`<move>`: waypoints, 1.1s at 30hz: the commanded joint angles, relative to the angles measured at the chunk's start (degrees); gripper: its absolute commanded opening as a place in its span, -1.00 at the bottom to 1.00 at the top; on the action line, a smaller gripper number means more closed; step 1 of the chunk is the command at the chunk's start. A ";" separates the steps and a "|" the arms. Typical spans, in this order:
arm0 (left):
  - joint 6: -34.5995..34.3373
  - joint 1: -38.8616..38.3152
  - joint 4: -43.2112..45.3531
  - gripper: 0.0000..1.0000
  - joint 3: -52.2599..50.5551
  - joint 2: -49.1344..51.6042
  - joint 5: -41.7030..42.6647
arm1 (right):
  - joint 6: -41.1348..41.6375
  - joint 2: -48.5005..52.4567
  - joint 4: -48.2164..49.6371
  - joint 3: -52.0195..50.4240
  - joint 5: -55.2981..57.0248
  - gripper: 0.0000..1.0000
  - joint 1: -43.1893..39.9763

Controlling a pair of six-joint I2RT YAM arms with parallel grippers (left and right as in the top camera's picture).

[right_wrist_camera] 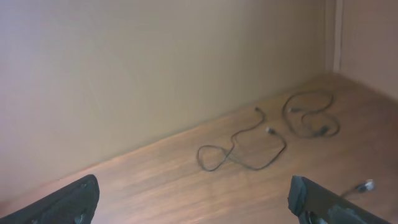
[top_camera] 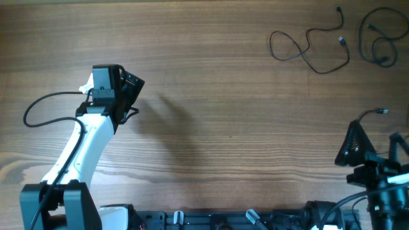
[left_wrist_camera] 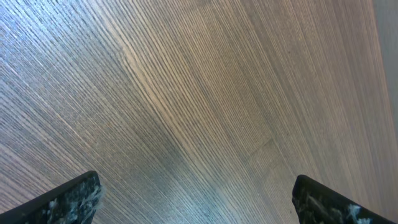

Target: Untangle cables

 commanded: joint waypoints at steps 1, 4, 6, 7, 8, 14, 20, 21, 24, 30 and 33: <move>-0.33 0.13 -0.02 1.00 0.24 -0.44 -0.76 | 10.19 -0.13 -7.69 -0.87 -0.92 1.00 0.33; -0.33 0.13 -0.04 1.00 0.24 -0.44 -0.76 | 12.74 -0.13 -15.56 -0.87 0.39 1.00 0.33; -0.31 0.13 -0.04 1.00 0.24 -0.44 -0.76 | 12.79 -0.13 -16.37 -0.87 1.03 1.00 0.33; -0.33 0.13 -0.04 1.00 0.24 -0.44 -0.76 | 12.79 -0.13 -16.33 -0.87 1.03 1.00 0.33; -0.33 0.13 -0.04 1.00 0.24 -0.44 -0.76 | 12.76 -0.13 -16.35 -0.87 1.05 1.00 0.33; -0.33 0.13 -0.02 1.00 0.24 -0.44 -0.76 | -6.21 -0.31 -8.02 -2.93 -3.65 1.00 0.33; -0.33 0.13 -0.02 1.00 0.24 -0.44 -0.76 | -19.74 -12.17 19.69 -25.00 -12.02 0.99 0.33; -0.33 0.13 -0.04 1.00 0.24 -0.44 -0.76 | -21.27 -13.60 23.98 -28.37 -13.27 1.00 0.33; -0.33 0.13 -0.04 1.00 0.24 -0.44 -0.76 | -22.16 -16.31 37.38 -38.53 -14.05 1.00 0.33; -0.33 0.13 -0.02 1.00 0.24 -0.44 -0.76 | -21.66 -21.49 49.31 -53.31 -12.92 1.00 1.53; -0.33 0.13 -0.02 1.00 0.24 -0.44 -0.76 | -18.71 -21.49 55.80 -61.24 -11.04 1.00 1.84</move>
